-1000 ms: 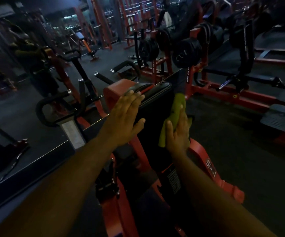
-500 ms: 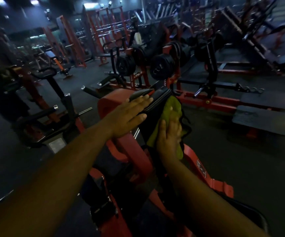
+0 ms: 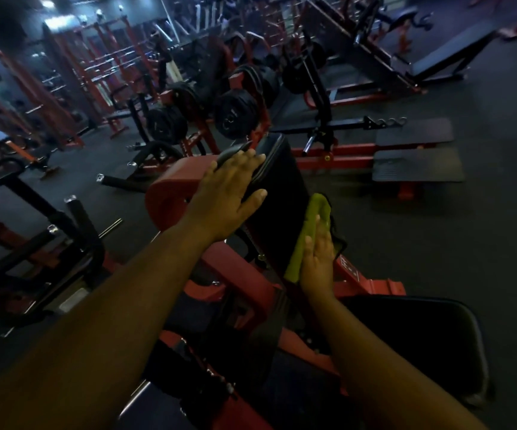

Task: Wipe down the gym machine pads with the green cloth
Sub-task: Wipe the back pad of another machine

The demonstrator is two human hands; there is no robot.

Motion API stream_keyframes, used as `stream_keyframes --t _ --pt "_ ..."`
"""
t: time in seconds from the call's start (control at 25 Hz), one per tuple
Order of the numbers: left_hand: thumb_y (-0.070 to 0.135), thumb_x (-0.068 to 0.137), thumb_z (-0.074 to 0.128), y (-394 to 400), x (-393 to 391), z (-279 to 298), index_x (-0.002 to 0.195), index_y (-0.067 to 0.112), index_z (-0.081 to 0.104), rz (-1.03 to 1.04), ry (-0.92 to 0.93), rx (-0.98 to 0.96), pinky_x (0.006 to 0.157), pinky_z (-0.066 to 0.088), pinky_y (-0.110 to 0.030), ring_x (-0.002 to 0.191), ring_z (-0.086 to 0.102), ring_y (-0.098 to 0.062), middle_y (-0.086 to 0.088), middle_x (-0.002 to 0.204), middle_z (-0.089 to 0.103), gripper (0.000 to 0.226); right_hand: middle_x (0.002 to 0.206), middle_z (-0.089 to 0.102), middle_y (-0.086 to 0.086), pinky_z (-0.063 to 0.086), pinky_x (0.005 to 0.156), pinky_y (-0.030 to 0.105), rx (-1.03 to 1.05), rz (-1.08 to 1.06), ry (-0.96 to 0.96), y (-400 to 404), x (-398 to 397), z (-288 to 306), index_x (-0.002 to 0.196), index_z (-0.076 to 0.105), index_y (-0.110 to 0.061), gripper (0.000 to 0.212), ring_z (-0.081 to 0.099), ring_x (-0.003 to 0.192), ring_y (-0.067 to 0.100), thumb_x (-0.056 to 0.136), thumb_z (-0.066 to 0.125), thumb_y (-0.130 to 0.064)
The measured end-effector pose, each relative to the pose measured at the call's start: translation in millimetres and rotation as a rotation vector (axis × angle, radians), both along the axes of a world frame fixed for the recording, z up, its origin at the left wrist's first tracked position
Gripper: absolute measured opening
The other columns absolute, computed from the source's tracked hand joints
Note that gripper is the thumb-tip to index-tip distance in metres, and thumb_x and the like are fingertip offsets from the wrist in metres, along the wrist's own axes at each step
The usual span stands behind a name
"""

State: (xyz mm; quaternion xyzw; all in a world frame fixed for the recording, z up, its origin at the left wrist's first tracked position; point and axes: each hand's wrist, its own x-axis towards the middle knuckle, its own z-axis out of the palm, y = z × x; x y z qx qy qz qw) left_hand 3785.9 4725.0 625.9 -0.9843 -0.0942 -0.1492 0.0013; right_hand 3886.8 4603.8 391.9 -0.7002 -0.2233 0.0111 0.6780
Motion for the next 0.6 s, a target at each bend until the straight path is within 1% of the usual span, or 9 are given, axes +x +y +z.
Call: stream_keyframes --t 0.08,0.16,0.2,0.28,0.36,0.44,0.52,0.56,0.6 --pt "0.063 0.095 0.023 1.1 0.2 -2.3 0.161 0.03 0.017 -0.001 -0.018 -0.006 0.126 0.005 -0.047 0.156 0.009 -0.014 0.001 0.169 0.018 0.073 0.169 0.009 -0.006 0.016 0.125 0.047 -0.053 0.013 0.19 -0.4 18.0 -12.0 0.158 0.012 -0.04 0.064 0.012 0.155 0.011 0.103 0.039 -0.056" --pt "0.062 0.096 0.024 1.5 0.1 -6.1 0.16 0.03 0.019 0.008 -0.042 -0.011 0.126 0.005 -0.048 0.156 0.008 -0.014 0.001 0.168 0.019 0.072 0.167 0.023 -0.001 0.02 0.124 0.05 -0.031 -0.004 0.291 3.8 24.8 1.2 0.158 0.025 -0.035 0.07 0.022 0.153 0.018 0.097 0.036 -0.067" --pt "0.061 0.096 0.025 0.8 0.6 -8.4 0.16 0.03 0.02 0.009 -0.055 -0.014 0.126 0.006 -0.048 0.156 0.009 -0.014 0.001 0.168 0.02 0.071 0.164 0.03 -0.002 0.023 0.122 0.052 -0.006 -0.011 0.262 5.6 22.1 17.6 0.156 0.032 -0.036 0.07 0.027 0.151 0.019 0.094 0.033 -0.07" --pt "0.059 0.097 0.027 0.0 2.2 -10.6 0.159 0.028 0.023 0.008 -0.087 -0.002 0.126 0.008 -0.049 0.156 0.012 -0.015 0.0 0.167 0.023 0.07 0.163 0.032 -0.009 0.023 0.121 0.055 0.041 0.044 0.079 9.7 14.9 66.6 0.151 0.036 -0.047 0.055 0.025 0.151 0.015 0.1 0.032 -0.065" --pt "0.058 0.098 0.027 0.5 3.9 -11.5 0.159 0.026 0.025 0.008 -0.106 0.012 0.126 0.009 -0.051 0.155 0.014 -0.017 -0.002 0.167 0.025 0.069 0.164 0.027 -0.014 0.021 0.121 0.055 0.107 0.114 -0.084 17.3 21.1 117.0 0.152 0.033 -0.049 0.046 0.02 0.152 0.009 0.105 0.033 -0.053" --pt "0.058 0.098 0.027 0.4 4.5 -13.5 0.159 0.027 0.026 0.015 -0.117 0.01 0.126 0.008 -0.051 0.155 0.013 -0.017 -0.001 0.167 0.025 0.069 0.164 0.025 -0.018 0.018 0.122 0.057 0.155 0.166 -0.141 25.6 40.1 149.1 0.156 0.026 -0.045 0.05 0.02 0.152 0.005 0.106 0.031 -0.052" --pt "0.058 0.098 0.029 1.1 5.0 -16.5 0.158 0.028 0.027 0.016 -0.14 -0.009 0.126 0.006 -0.05 0.155 0.012 -0.015 0.0 0.166 0.025 0.067 0.166 0.021 -0.017 0.016 0.123 0.053 0.125 0.209 -0.148 30.2 64.2 145.9 0.158 0.018 -0.043 0.057 0.02 0.151 0.003 0.104 0.027 -0.058" --pt "0.057 0.098 0.03 2.3 5.4 -17.8 0.158 0.028 0.027 0.016 -0.152 -0.013 0.126 0.006 -0.05 0.155 0.012 -0.015 0.0 0.166 0.025 0.066 0.166 0.021 -0.016 0.016 0.123 0.05 0.084 0.226 -0.155 29.9 72.5 135.9 0.158 0.018 -0.043 0.058 0.019 0.151 0.003 0.104 0.025 -0.06" --pt "0.057 0.099 0.031 3.7 6.0 -19.3 0.158 0.029 0.027 0.018 -0.158 -0.011 0.126 0.006 -0.05 0.155 0.011 -0.014 0.001 0.167 0.025 0.066 0.165 0.025 -0.015 0.019 0.123 0.049 0.054 0.25 -0.133 29.4 79.2 119.2 0.157 0.023 -0.045 0.056 0.022 0.151 0.004 0.103 0.023 -0.063"
